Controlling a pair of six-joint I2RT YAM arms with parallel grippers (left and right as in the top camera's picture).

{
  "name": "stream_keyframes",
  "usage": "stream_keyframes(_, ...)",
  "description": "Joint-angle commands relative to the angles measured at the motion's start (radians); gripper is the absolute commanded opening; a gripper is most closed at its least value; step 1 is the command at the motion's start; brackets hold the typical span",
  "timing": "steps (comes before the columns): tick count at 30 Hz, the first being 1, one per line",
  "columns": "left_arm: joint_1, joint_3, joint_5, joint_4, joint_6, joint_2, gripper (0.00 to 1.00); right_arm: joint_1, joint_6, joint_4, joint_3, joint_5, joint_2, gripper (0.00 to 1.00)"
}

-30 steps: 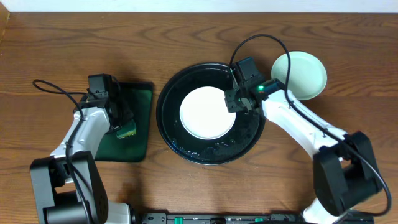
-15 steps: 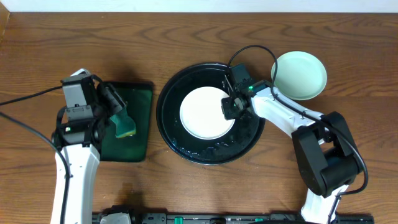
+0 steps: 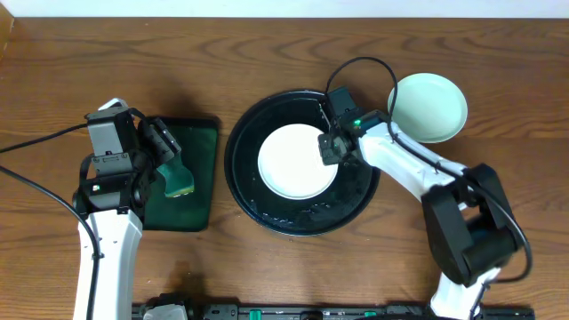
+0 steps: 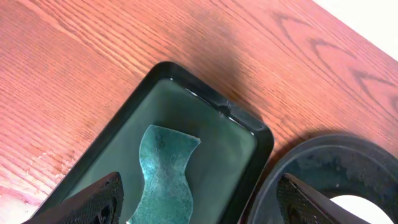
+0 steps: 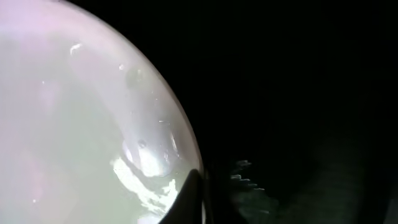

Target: Clean dirty plates on tray and stack at the side

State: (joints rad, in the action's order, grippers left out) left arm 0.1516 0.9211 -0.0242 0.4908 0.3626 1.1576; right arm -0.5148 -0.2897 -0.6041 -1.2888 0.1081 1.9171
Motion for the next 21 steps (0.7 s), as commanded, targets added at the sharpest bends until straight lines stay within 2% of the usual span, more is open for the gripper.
stream_keyframes(1,0.003,0.018,-0.002,0.002,-0.006,-0.001,0.80,-0.048,0.114,0.027,-0.041,0.269,-0.143,0.01)
stream_keyframes(6,0.003,0.018,-0.002,0.002,-0.006,-0.001,0.79,-0.130,0.209,0.033,-0.041,0.418,-0.229,0.01)
stream_keyframes(10,0.003,0.018,-0.002,0.002,-0.006,-0.001,0.79,-0.150,0.211,0.026,-0.041,0.421,-0.246,0.01)
stream_keyframes(13,0.003,0.018,-0.002,0.002,-0.006,-0.001,0.80,-0.126,0.158,-0.003,-0.040,0.274,-0.231,0.04)
stream_keyframes(17,0.003,0.018,-0.002,0.002,-0.006,-0.001,0.80,-0.037,0.119,-0.025,-0.037,-0.006,-0.166,0.16)
stream_keyframes(19,0.003,0.018,-0.002,0.002,-0.006,-0.001,0.80,0.021,0.122,-0.025,-0.037,-0.131,-0.116,0.25)
stream_keyframes(21,0.003,0.018,-0.002,0.002,-0.006,-0.001,0.80,0.077,0.140,-0.026,-0.037,-0.253,-0.067,0.28)
